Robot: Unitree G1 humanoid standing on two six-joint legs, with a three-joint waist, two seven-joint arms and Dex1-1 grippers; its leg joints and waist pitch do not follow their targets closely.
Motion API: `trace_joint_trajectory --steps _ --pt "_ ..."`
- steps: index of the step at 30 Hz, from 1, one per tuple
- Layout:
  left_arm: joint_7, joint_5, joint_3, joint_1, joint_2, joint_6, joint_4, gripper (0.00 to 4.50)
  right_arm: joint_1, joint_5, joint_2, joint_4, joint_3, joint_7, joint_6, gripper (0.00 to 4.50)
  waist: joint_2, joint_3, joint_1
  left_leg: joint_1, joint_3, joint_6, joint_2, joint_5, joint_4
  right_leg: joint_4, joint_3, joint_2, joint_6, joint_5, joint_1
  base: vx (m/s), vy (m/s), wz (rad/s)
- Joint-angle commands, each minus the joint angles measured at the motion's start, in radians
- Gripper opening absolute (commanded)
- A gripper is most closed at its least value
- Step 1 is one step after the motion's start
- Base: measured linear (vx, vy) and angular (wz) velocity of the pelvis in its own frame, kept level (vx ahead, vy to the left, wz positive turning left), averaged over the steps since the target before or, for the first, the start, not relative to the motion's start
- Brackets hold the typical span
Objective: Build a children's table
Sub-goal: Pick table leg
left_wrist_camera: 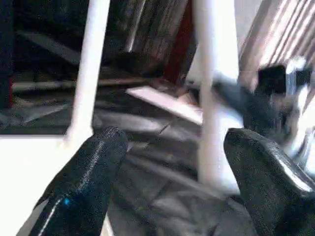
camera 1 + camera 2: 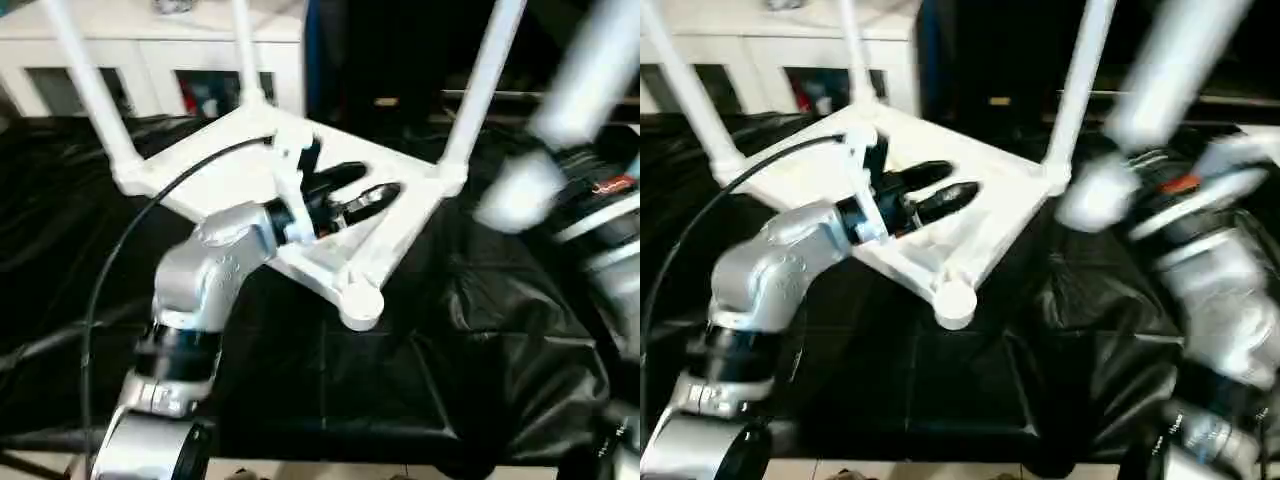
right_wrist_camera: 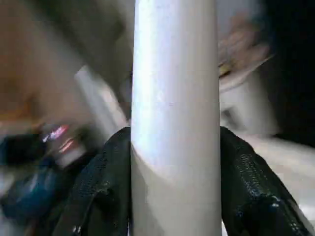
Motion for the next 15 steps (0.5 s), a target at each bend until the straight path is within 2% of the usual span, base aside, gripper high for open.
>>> trace_joint_trajectory --steps 1,2,3,4,6,7,10,11,15 --pt "-0.001 -0.041 0.032 -0.052 -0.004 0.020 0.022 3.73 0.019 0.002 -0.001 -0.061 0.075 0.056 0.034 1.88 -0.021 -0.065 0.009 0.015 -0.015 0.046 0.027 -0.164 -0.063 -0.088 0.035 -0.046 -0.180 -0.313 0.048 0.000 0.000 0.00" --pt "-0.001 -0.041 0.032 -0.052 -0.004 0.020 0.022 3.73 0.019 0.002 -0.001 -0.061 0.075 0.056 0.034 1.88 -0.020 -0.065 0.009 0.014 -0.016 0.044 0.028 -0.163 -0.065 -0.088 0.035 -0.047 -0.175 -0.317 0.049 0.000 0.000 0.00" --pt "0.003 -0.070 0.050 -0.082 -0.013 0.038 0.039 3.73 0.031 -0.010 0.002 -0.065 0.119 0.072 0.033 1.88 -0.031 -0.066 0.009 0.011 -0.017 0.040 0.029 -0.156 -0.065 -0.087 0.035 -0.049 -0.168 -0.314 0.050 0.000 0.000 0.00" --pt "0.003 -0.073 0.051 -0.085 -0.014 0.039 0.040 3.73 0.032 -0.011 0.003 -0.064 0.123 0.072 0.032 1.88 -0.024 -0.067 0.015 0.015 -0.017 0.036 0.029 -0.152 -0.065 -0.086 0.036 -0.050 -0.167 -0.314 0.047 0.000 0.000 0.00" --pt "0.004 -0.096 0.063 -0.103 -0.021 0.058 0.052 3.73 0.038 -0.034 0.001 -0.057 0.158 0.077 0.017 1.88 -0.026 -0.066 0.016 0.011 -0.017 0.035 0.029 -0.141 -0.065 -0.085 0.036 -0.050 -0.170 -0.299 0.048 0.000 0.000 0.00" --pt "0.015 -0.114 0.070 -0.118 -0.026 0.094 0.067 3.73 0.047 -0.080 -0.015 -0.038 0.209 0.079 -0.018 1.88 -0.030 -0.067 0.021 0.012 -0.016 0.034 0.029 -0.130 -0.064 -0.081 0.037 -0.050 -0.173 -0.274 0.048 0.000 0.000 0.00" --pt "0.027 -0.107 0.066 -0.122 -0.027 0.111 0.078 3.73 0.053 -0.136 -0.026 -0.026 0.251 0.072 -0.059 1.88 -0.029 -0.068 0.025 0.010 -0.017 0.028 0.030 -0.112 -0.064 -0.076 0.038 -0.052 -0.176 -0.244 0.049 0.000 0.000 0.00" --pt "0.038 -0.089 0.054 -0.119 -0.025 0.116 0.091 3.73 0.061 -0.187 -0.042 -0.026 0.297 0.081 -0.095 1.88 -0.031 -0.069 0.026 0.009 -0.017 0.030 0.030 -0.103 -0.062 -0.075 0.038 -0.051 -0.178 -0.226 0.050 0.000 0.000 0.00" --pt "0.083 -0.063 0.042 -0.109 -0.029 0.120 0.126 3.73 0.064 -0.208 -0.028 -0.028 0.333 0.066 -0.110 1.88 -0.032 -0.071 0.026 0.005 -0.017 0.055 0.028 -0.075 -0.059 -0.068 0.038 -0.049 -0.190 -0.161 0.054 0.000 0.000 0.00"
